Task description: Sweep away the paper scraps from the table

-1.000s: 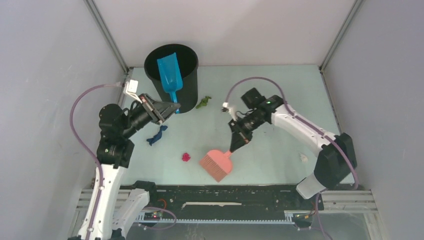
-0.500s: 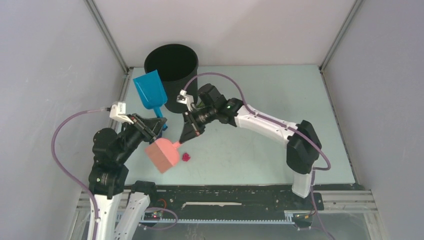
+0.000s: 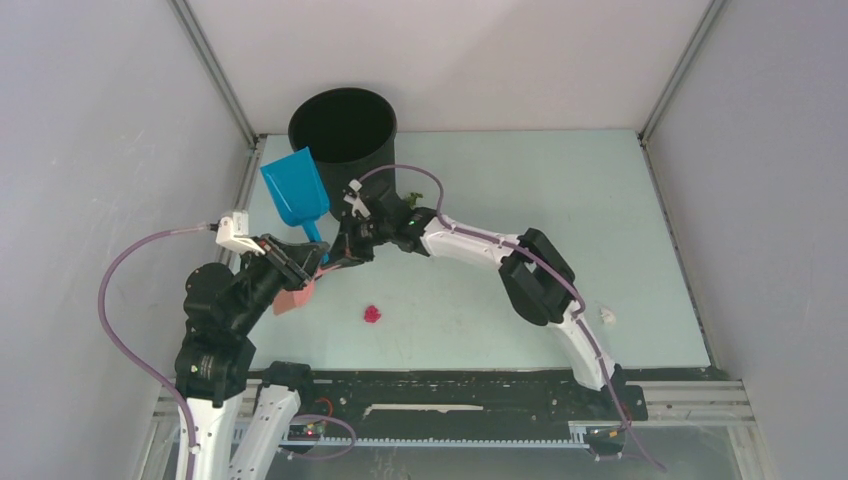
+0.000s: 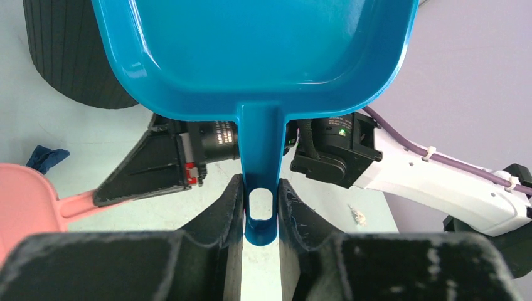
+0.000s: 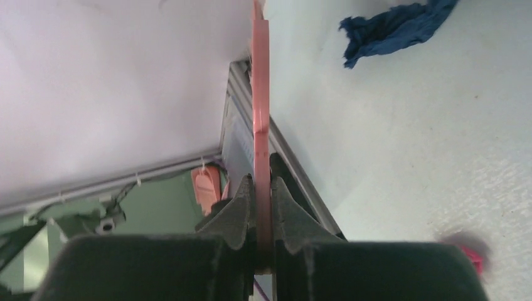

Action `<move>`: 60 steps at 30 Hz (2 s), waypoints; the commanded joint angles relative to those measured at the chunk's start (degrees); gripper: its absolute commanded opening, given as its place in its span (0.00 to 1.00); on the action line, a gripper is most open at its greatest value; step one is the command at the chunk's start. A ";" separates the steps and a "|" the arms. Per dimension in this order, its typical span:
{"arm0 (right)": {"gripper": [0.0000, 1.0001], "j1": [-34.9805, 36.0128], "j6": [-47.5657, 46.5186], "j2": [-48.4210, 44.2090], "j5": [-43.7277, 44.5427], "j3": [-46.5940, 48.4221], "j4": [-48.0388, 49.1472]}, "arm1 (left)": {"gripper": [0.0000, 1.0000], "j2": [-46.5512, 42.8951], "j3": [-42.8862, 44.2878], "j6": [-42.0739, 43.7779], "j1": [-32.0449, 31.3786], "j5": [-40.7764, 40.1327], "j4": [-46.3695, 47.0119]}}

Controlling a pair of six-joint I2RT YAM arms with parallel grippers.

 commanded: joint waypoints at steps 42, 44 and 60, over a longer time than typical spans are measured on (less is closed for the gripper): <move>0.00 -40.02 -42.45 -45.46 -16.97 -34.49 -33.07 | 0.00 2.53 -0.04 1.04 0.26 1.50 3.76; 0.00 -35.99 -43.41 -46.78 -16.12 -34.00 -31.70 | 0.00 2.55 0.31 0.88 0.25 1.64 3.83; 0.00 -9.00 -47.30 -16.21 -12.75 -5.81 -39.37 | 0.00 0.50 -0.29 -0.20 0.26 2.78 0.45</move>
